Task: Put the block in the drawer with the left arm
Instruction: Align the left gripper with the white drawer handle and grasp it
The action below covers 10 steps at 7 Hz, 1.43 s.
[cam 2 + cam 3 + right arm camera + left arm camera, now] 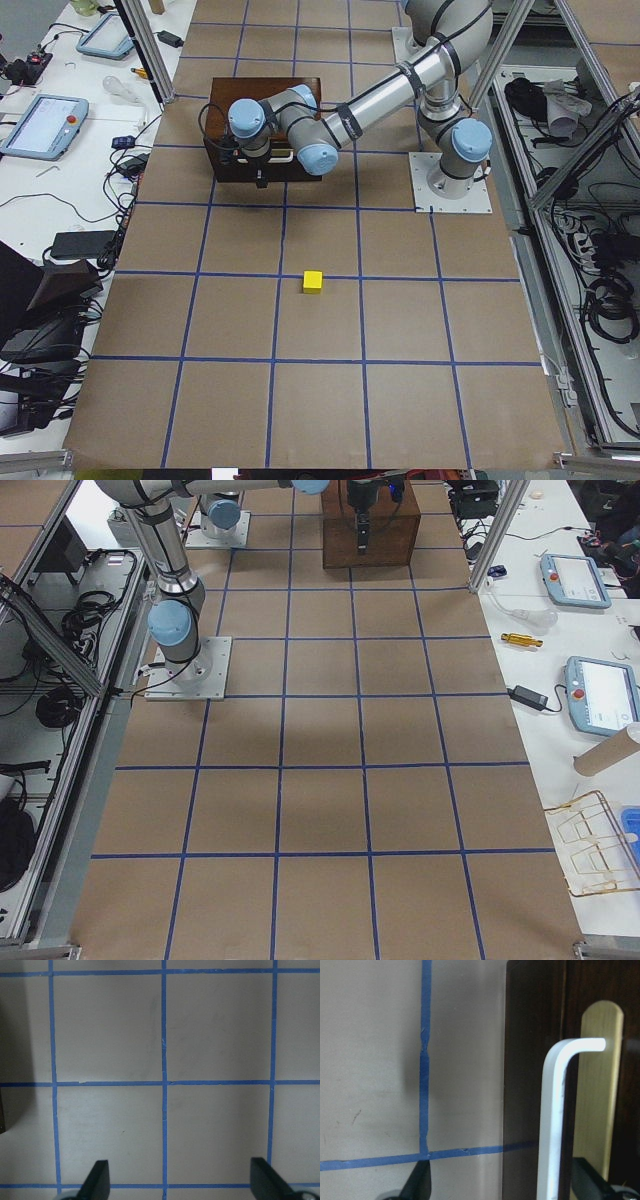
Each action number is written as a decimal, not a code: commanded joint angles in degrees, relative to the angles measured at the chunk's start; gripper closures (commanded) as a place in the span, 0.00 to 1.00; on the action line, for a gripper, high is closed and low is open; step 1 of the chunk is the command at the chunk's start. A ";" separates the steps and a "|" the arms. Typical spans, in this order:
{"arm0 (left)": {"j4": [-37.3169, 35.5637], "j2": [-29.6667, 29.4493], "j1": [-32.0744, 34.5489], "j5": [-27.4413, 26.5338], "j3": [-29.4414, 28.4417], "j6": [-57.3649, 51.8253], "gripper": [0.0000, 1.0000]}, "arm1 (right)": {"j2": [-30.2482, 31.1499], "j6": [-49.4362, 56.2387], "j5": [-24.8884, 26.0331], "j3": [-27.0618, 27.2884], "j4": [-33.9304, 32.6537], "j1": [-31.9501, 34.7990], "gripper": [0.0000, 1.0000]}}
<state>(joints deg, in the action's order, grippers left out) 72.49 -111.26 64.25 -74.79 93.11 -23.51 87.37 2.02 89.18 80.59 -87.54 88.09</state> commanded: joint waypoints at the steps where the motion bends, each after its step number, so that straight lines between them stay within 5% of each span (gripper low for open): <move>1: -0.25 -0.19 0.00 0.00 0.05 -0.22 0.00 | 0.08 0.00 -0.06 0.00 0.00 0.06 0.00; 10: -0.69 -1.16 -0.27 -0.62 0.06 -0.22 0.00 | 0.00 0.00 -0.06 0.00 0.00 0.06 0.00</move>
<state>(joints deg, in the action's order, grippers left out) 71.67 -112.44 64.05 -75.12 93.20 -23.82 87.38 2.02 89.14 80.60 -87.54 88.15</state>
